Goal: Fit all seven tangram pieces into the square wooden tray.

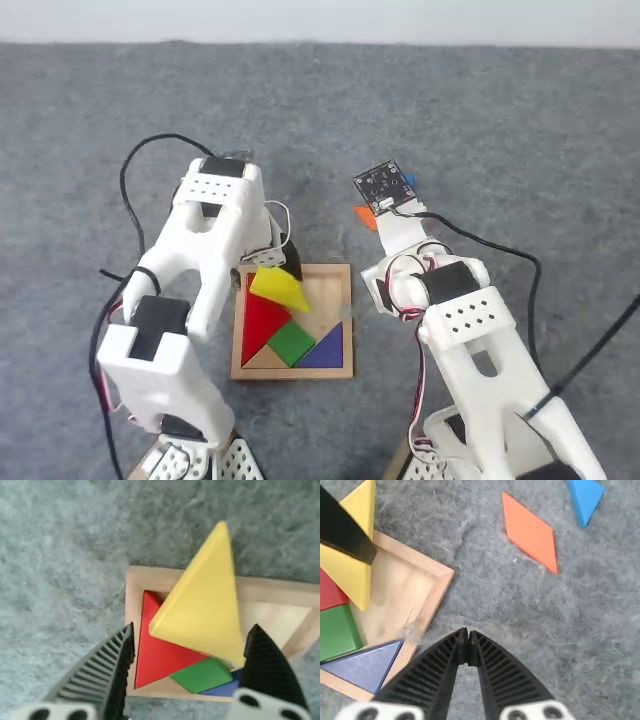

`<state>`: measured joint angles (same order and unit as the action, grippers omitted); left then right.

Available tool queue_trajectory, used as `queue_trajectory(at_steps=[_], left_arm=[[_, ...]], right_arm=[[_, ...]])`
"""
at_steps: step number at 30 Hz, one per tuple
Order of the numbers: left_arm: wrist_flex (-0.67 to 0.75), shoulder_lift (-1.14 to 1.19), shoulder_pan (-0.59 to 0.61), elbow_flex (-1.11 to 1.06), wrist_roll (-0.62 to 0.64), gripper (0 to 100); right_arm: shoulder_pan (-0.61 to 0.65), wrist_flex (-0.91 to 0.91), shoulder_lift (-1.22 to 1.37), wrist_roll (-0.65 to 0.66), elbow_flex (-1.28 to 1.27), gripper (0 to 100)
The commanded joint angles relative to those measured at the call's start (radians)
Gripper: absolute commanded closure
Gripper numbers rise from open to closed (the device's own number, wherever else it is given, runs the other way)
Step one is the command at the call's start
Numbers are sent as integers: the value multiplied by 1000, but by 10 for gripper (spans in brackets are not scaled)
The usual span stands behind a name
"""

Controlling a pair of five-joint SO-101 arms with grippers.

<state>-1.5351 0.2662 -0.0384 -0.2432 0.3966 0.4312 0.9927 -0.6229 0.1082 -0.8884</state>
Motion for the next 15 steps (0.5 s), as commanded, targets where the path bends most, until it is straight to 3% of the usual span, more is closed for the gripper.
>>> queue_trajectory(at_steps=[1,9,15], left_arm=[[-35,-23,0,12,-32,666],[-150,-166,118,116,-149,667],[-133,-483,404,110,-210,667]], right_arm=[[-13,7,-15,-8,58,990],[-15,4,-15,-8,58,990],[48,18,-13,72,74,989]])
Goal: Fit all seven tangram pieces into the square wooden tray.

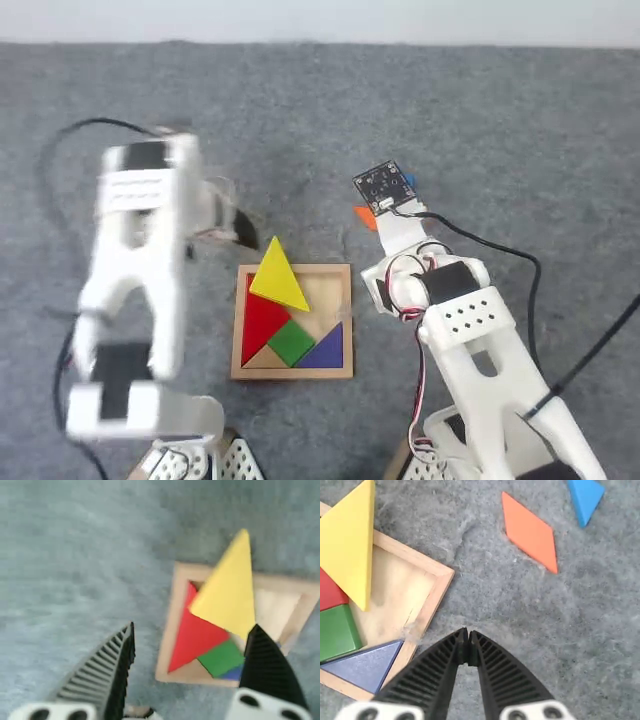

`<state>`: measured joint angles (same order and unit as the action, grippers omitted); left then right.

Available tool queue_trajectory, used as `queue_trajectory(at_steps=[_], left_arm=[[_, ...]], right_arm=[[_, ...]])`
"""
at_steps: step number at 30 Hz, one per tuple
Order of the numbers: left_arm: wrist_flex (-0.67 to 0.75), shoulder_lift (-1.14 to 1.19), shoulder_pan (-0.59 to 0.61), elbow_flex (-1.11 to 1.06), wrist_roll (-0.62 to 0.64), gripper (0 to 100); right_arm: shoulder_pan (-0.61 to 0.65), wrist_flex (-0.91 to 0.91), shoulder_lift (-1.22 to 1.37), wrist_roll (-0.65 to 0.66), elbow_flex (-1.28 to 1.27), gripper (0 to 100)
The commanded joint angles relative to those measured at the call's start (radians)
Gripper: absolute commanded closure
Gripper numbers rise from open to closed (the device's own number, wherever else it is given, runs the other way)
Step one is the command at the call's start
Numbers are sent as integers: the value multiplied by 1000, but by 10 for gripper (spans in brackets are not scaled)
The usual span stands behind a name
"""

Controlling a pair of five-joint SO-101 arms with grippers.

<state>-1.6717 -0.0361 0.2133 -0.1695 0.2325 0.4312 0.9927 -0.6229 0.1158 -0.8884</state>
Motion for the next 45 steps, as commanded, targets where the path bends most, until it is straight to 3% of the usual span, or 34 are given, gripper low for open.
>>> queue_trajectory(at_steps=[1,4,10,14,18,25,33,40,45], left_arm=[[25,-215,206,22,-78,667],[155,-256,334,-81,-155,667],[479,-264,439,-438,-381,670],[703,-264,532,-618,-413,712],[842,-264,549,-743,-407,805],[865,-264,566,-760,-408,917],[881,-265,563,-776,-410,953],[882,-265,563,-776,-407,952],[882,-265,563,-776,-407,949]], right_arm=[[87,31,-13,87,80,989],[202,41,-2,91,100,988],[348,-74,-1,61,114,948],[358,-226,7,-37,118,941],[358,-348,111,-101,150,942],[358,-377,507,-167,439,991],[335,-375,906,-258,781,992],[278,-209,1033,-361,982,986],[278,-170,1072,-440,1022,879]])
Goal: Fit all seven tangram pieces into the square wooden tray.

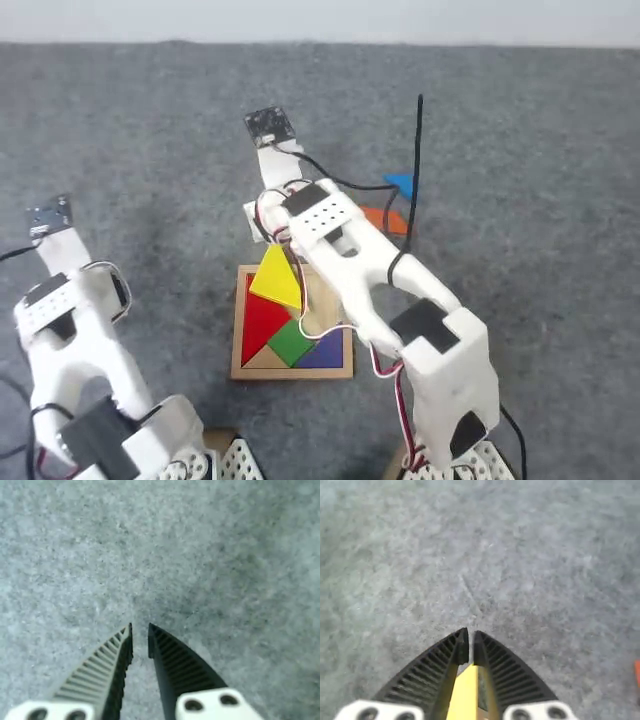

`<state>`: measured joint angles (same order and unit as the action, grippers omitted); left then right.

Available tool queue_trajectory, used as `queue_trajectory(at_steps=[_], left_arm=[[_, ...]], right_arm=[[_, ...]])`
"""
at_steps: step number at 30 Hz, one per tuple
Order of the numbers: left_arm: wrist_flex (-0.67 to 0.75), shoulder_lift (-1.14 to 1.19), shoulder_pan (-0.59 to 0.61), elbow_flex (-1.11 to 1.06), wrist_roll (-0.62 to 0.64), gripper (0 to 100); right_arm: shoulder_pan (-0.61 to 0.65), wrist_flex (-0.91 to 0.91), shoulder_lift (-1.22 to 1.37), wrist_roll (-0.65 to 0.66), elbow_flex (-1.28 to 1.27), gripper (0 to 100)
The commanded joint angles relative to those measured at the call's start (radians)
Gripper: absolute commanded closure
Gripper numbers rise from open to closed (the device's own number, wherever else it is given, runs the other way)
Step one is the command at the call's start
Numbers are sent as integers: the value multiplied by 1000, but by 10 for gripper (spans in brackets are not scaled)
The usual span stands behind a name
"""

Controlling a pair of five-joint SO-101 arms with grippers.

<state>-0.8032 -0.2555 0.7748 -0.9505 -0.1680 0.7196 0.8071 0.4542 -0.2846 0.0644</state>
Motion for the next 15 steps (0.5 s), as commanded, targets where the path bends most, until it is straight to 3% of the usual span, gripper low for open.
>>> queue_trajectory(at_steps=[1,13,15], left_arm=[[14,-46,2,5,-6,949],[14,-46,2,5,-5,949],[14,-46,2,5,-5,949]], right_arm=[[-1,16,7,-40,77,868],[39,153,136,-31,229,864],[41,191,153,29,252,864]])
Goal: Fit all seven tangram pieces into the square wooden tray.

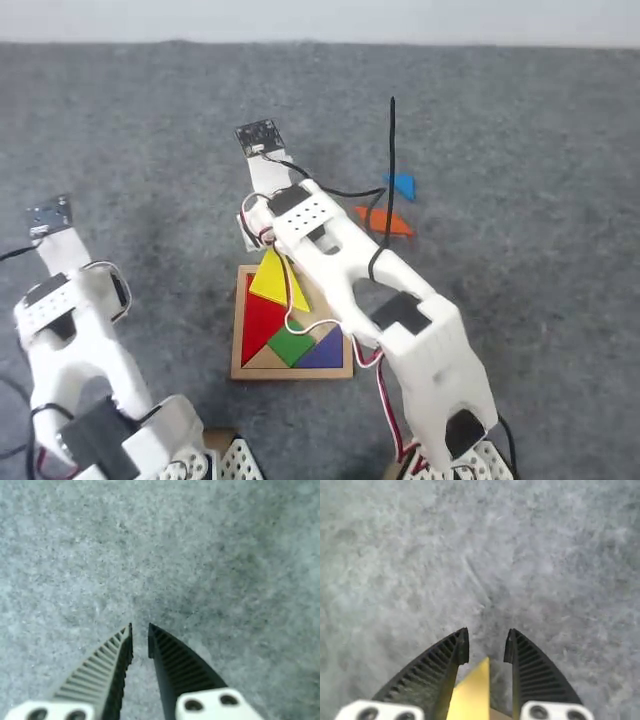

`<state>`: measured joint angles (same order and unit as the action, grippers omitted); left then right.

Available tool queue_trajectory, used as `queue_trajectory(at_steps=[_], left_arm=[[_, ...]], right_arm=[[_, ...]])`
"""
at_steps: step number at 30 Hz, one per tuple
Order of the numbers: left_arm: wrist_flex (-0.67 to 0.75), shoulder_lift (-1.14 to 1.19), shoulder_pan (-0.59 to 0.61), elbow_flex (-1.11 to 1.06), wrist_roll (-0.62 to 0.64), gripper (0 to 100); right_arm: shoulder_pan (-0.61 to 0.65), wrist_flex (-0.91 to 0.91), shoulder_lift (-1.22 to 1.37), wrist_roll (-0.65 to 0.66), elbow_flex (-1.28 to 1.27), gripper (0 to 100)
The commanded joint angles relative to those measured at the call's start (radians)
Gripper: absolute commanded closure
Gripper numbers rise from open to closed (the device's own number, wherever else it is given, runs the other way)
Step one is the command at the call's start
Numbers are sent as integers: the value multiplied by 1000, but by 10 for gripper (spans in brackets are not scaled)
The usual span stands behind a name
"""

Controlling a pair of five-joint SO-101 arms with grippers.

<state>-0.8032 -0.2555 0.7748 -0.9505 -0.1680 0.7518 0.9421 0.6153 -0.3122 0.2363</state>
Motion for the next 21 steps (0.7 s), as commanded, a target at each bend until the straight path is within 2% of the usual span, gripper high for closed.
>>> queue_trajectory(at_steps=[1,9,15,21], left_arm=[[14,-46,2,5,-5,949],[11,-46,2,5,-8,949],[11,-46,2,5,-9,949],[9,-46,2,5,-11,949]], right_arm=[[18,68,-1,91,87,864],[77,90,7,275,94,865],[120,99,7,508,89,866],[133,142,-2,830,92,866]])
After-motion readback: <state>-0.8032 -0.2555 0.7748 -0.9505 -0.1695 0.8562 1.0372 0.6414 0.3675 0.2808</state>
